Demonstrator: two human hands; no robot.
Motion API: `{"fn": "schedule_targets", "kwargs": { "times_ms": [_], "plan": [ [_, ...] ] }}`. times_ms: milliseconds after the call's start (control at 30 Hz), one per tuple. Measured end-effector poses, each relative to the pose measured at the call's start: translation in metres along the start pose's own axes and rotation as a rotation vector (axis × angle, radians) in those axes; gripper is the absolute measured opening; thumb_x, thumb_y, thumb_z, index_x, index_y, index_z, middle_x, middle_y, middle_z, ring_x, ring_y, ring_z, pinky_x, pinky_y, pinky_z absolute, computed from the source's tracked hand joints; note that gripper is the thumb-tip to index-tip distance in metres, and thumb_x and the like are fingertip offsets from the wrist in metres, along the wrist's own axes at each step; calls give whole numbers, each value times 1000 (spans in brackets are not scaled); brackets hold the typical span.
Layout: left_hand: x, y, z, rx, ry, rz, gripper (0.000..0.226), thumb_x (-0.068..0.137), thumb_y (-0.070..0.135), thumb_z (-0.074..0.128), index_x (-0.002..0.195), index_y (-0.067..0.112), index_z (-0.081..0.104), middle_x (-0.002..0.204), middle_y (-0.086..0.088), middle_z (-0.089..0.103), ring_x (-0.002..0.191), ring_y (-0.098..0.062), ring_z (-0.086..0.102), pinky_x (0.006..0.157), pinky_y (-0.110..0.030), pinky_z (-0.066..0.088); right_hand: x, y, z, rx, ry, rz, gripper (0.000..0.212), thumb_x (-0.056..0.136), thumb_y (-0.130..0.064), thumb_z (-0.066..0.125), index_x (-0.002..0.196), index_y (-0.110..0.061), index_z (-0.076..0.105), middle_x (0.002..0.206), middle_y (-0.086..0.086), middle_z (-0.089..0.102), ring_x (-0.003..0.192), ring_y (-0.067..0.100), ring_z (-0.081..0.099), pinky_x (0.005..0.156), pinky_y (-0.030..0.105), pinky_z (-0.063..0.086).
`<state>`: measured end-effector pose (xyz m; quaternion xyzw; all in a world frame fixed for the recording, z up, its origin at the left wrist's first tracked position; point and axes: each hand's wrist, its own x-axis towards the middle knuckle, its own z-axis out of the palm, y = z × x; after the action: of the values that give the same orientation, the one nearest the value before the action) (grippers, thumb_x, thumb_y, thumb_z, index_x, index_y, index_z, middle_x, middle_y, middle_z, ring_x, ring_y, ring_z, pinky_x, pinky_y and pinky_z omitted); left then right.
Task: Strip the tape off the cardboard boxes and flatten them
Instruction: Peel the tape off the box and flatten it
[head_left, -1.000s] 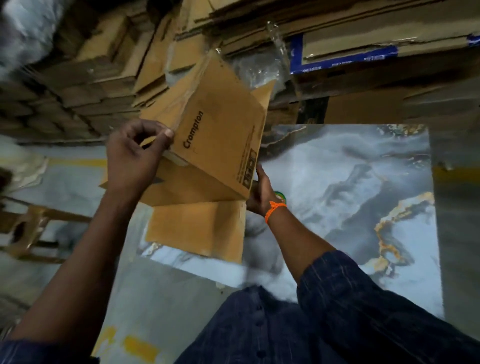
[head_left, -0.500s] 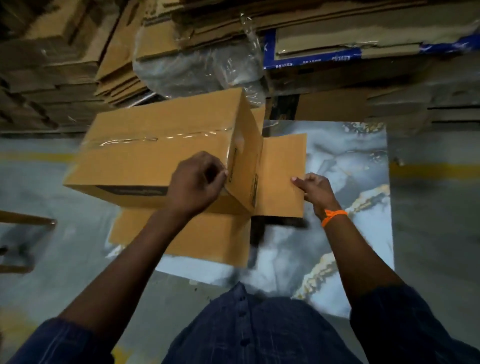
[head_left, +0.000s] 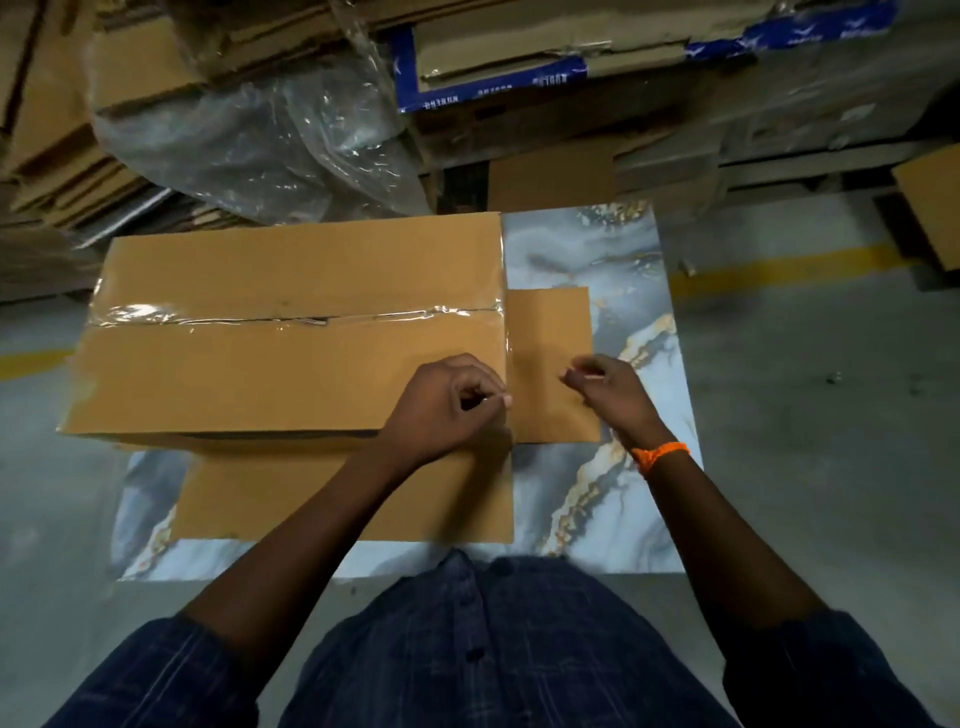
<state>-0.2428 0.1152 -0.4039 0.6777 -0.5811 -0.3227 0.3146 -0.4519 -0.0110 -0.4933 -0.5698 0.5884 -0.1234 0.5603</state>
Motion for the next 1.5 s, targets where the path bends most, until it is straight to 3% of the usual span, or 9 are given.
{"fn": "schedule_targets", "kwargs": {
  "times_ms": [167, 433, 633, 800, 933, 1133, 1300, 1400, 1500],
  "plan": [
    [4, -17, -19, 118, 112, 211, 16, 90, 5, 68, 103, 13, 76, 106, 2, 69, 102, -16, 64, 87, -36, 54, -81, -55, 28, 302, -386, 9, 34, 90, -41, 72, 118, -21, 71, 112, 0, 75, 107, 14, 70, 90, 33, 58],
    [-1, -33, -16, 63, 181, 265, 30, 83, -10, 62, 100, 11, 77, 109, 0, 72, 108, -16, 63, 91, -34, 53, -112, -55, 42, 361, -161, 8, 14, 89, -15, 76, 99, -6, 73, 89, 8, 75, 79, 12, 66, 67, 23, 55],
    [-1, -37, -20, -15, 155, 261, 22, 87, -3, 63, 98, 11, 76, 104, 3, 73, 103, -14, 65, 87, -35, 55, -106, -70, 63, 463, -93, 136, 30, 90, -30, 74, 106, -5, 72, 77, -7, 69, 82, 8, 65, 82, 30, 57],
    [1, -40, -19, 7, 134, 270, 21, 86, 0, 66, 97, 14, 76, 103, 6, 72, 102, -14, 62, 88, -30, 51, -102, -79, 75, 368, 180, 26, 22, 83, -13, 82, 92, 4, 72, 76, 19, 71, 71, 20, 65, 71, 34, 56],
    [0, -40, -14, 78, 107, 286, 20, 87, 4, 64, 99, 17, 74, 105, 8, 70, 105, -17, 57, 90, -21, 43, -104, -85, 71, 318, 157, 55, 10, 92, -8, 70, 88, 1, 71, 71, 12, 66, 64, 17, 62, 62, 24, 57],
    [0, -42, -10, 94, 104, 286, 19, 90, 6, 65, 103, 17, 73, 108, 5, 67, 106, -15, 51, 90, -18, 38, -98, -101, 63, 309, 67, 244, 17, 98, -6, 55, 84, -3, 64, 64, 7, 56, 45, 9, 46, 57, 27, 57],
    [0, -44, -11, 102, 98, 275, 19, 91, 8, 64, 105, 18, 72, 109, 6, 65, 107, -15, 51, 89, -18, 37, -100, -96, 58, 437, -10, 246, 15, 98, -11, 56, 91, -3, 68, 75, 7, 57, 51, 10, 39, 50, 23, 42],
    [2, -43, -11, 103, 107, 288, 22, 88, 4, 63, 103, 17, 72, 108, 5, 66, 106, -18, 53, 89, -20, 39, -114, -68, 50, 459, -75, 77, 26, 94, -15, 66, 119, -9, 70, 99, 3, 69, 81, 10, 62, 75, 29, 58],
    [1, -42, -11, 118, 114, 309, 22, 86, 5, 64, 103, 17, 72, 108, 5, 66, 106, -19, 53, 89, -24, 42, -128, -40, 61, 376, -195, -86, 59, 88, -7, 74, 143, -17, 54, 131, -5, 64, 120, 12, 62, 100, 35, 54]
  ]
}}
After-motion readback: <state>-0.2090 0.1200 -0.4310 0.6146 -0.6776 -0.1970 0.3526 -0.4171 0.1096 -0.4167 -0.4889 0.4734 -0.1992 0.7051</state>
